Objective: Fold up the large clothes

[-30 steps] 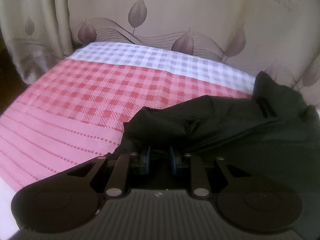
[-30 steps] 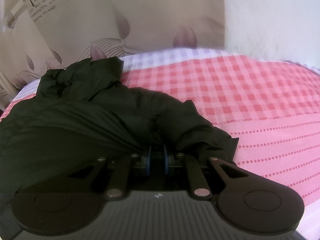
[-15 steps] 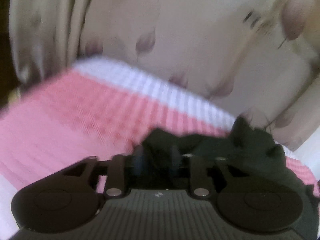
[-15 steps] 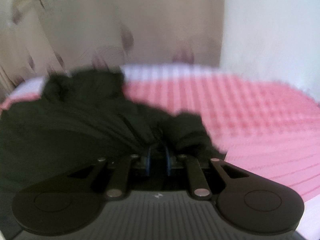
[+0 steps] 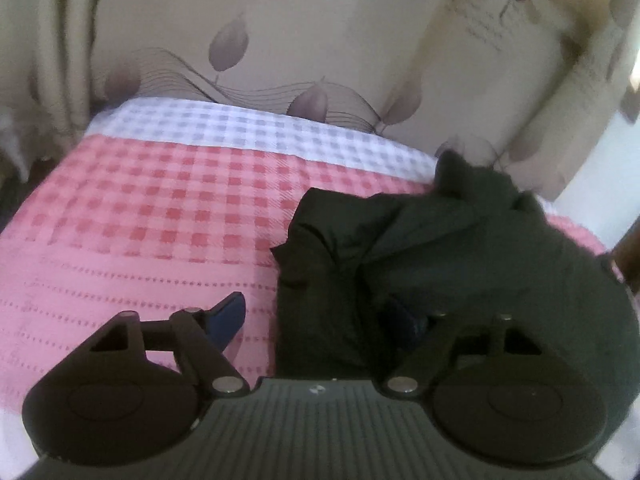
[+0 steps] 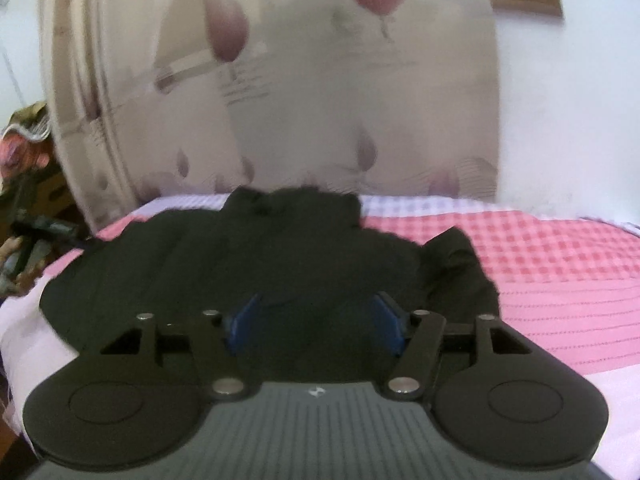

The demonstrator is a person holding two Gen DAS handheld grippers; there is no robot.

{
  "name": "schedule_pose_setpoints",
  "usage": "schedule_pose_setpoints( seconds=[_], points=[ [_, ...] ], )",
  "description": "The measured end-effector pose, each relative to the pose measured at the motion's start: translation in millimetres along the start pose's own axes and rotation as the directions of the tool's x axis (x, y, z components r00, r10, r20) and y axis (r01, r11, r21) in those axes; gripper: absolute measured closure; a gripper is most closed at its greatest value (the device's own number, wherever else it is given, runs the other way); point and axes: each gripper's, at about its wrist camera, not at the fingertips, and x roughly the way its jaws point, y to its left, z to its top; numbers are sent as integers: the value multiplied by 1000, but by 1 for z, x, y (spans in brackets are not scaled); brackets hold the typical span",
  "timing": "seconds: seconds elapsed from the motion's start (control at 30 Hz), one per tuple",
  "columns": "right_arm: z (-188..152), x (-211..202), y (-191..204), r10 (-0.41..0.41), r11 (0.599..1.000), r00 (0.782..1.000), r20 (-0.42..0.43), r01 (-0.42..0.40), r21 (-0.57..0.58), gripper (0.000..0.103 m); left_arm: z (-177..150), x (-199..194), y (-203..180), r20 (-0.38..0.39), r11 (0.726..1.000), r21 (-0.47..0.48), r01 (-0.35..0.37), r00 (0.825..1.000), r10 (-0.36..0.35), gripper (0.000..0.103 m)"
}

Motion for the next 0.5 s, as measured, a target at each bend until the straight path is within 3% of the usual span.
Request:
schedule_pose_setpoints(
  seconds=[0.17,0.33,0.5],
  points=[
    [-4,-6,2,-9,999,1000,-2,9,43,40,6,24,18,-14,992,-40,115,993,-116,48],
    [0,-4,0,-15,997,1000,16,14,78,39,12,49,34,-66,971,-38,234,969,-236,50],
    [1,2,8,15,991,999,42,-21,135,35,20,59,27,-88,963,36,266,961,-262,50]
  ],
)
